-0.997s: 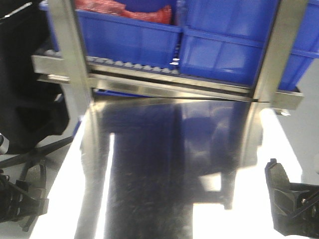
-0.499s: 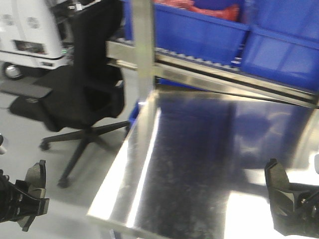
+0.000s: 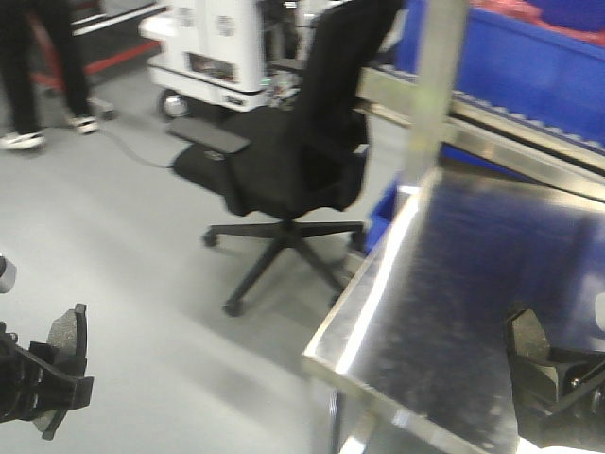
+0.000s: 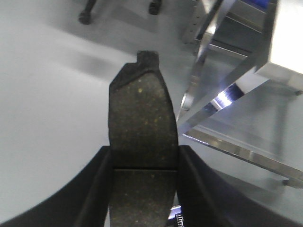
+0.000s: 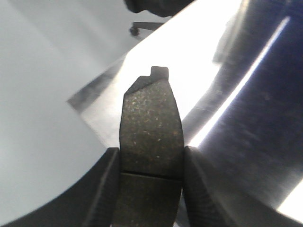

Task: Move and align brake pads A on conveyor
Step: 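Back away and turn the base from the steel table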

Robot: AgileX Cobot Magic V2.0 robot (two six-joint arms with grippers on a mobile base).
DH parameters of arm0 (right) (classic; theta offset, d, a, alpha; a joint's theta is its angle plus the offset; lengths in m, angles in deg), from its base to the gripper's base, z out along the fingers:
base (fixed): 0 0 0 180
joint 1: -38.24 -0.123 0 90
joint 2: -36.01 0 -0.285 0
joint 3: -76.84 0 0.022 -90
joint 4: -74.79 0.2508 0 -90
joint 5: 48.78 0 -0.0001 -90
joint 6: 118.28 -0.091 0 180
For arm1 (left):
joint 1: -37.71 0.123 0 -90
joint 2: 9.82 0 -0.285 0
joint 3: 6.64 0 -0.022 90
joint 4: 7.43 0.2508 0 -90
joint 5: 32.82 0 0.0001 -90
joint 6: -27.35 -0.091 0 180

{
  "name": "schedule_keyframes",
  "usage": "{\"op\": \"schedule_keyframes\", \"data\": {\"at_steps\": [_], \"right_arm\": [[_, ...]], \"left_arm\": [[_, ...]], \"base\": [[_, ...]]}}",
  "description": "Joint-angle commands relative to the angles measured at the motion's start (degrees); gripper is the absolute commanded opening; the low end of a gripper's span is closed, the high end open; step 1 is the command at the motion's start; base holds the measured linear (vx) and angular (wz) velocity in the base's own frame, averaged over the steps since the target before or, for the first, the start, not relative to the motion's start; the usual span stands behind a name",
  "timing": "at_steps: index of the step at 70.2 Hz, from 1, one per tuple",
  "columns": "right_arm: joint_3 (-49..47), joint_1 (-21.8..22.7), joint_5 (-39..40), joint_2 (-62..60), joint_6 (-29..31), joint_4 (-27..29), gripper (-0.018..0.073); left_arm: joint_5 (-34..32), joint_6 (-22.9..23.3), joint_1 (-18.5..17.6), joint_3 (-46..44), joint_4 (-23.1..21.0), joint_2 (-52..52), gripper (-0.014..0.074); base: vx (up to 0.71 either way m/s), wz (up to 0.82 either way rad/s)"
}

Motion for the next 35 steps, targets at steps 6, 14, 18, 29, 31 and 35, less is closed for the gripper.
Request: {"op": "schedule_keyframes", "data": {"at_steps": [6, 14, 18, 29, 31, 35], "right_arm": [[-1.68, 0.08, 4.73, -0.24, 0.5, -0.39, -0.0001], [-1.68, 0.08, 4.73, -0.24, 0.5, -0.39, -0.0001], [-1.68, 0.08, 4.67, -0.24, 0.5, -0.39, -0.0001], [-1.68, 0.08, 4.58, -0.24, 0.5, -0.39, -0.0001], [-1.68, 0.08, 4.58, -0.24, 0.5, -0.39, -0.0001], [-1.68, 0.08, 4.43, -0.24, 0.5, -0.39, -0.0001]], "left_arm": [[-3.39, 0.19, -0.38, -1.53, -0.22, -0.77, 0.0073], [-3.39, 0.19, -0.38, -1.53, -0.22, -0.77, 0.0073], [-3.39, 0.19, -0.38, -1.53, -0.22, -0.77, 0.0073], [-3.39, 0.19, -0.38, -1.53, -0.22, -0.77, 0.0073], [-3.39, 0.19, -0.38, -1.53, -0.22, -0.77, 0.0073], [-3.39, 0.19, -0.38, -1.53, -0.22, -0.77, 0.0073]], "base": [[-0.1, 0.57], [-0.09, 0.58], [-0.08, 0.6], [-0.06, 0.6], [-0.05, 0.62], [-0.04, 0.63]]}}
